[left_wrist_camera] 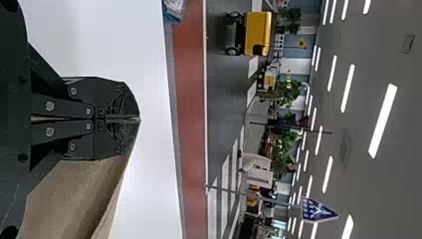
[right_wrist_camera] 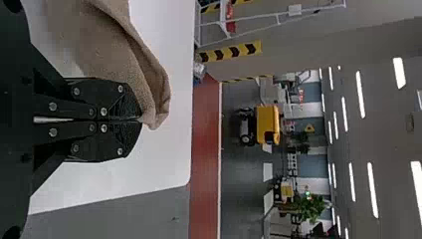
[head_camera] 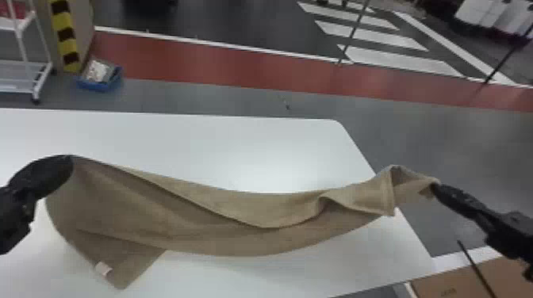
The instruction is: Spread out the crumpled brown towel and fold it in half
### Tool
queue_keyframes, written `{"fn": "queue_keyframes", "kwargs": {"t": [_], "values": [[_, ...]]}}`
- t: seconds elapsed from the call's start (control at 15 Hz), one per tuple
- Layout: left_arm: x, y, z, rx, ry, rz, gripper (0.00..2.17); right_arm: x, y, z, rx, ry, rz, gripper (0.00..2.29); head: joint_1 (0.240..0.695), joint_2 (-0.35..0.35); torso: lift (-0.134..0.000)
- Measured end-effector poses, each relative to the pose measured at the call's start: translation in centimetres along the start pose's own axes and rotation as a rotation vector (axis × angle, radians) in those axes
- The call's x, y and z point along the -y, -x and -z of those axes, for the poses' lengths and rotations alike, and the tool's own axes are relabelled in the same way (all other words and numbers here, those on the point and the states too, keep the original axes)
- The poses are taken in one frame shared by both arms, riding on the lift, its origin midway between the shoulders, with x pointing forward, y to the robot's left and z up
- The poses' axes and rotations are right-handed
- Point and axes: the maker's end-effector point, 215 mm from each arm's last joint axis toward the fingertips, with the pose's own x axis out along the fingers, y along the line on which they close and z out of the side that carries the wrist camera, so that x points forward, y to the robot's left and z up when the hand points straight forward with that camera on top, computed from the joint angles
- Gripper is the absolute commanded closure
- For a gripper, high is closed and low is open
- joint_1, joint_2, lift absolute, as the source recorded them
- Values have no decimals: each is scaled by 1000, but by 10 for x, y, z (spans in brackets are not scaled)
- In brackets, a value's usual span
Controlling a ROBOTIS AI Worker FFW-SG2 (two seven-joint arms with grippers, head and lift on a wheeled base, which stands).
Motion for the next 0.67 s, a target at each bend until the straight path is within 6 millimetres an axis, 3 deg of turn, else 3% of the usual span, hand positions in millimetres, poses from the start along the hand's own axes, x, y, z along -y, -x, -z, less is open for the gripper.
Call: {"fn": "queue_keyframes", "kwargs": {"t": [0.07, 0.2, 0.47, 0.6, 0.67], "values": [[-1, 2, -2, 2, -2, -2, 2064, 15, 0, -8, -4, -64, 22, 1592, 695, -350, -120], [-2, 5, -3, 4, -4, -3, 2064, 33, -4, 7, -63, -183, 74, 1592, 695, -350, -120], [-2, 6, -2, 3, -5, -3, 2064, 51, -15, 100, -248, -295, 180, 1575, 695, -350, -120], [-2, 6, -2, 3, -5, -2, 2064, 57, -14, 140, -327, -338, 216, 1058, 695, -350, -120], [-2, 6, -2, 2, -5, -2, 2064, 60, -12, 154, -357, -344, 237, 508, 695, -350, -120]]}}
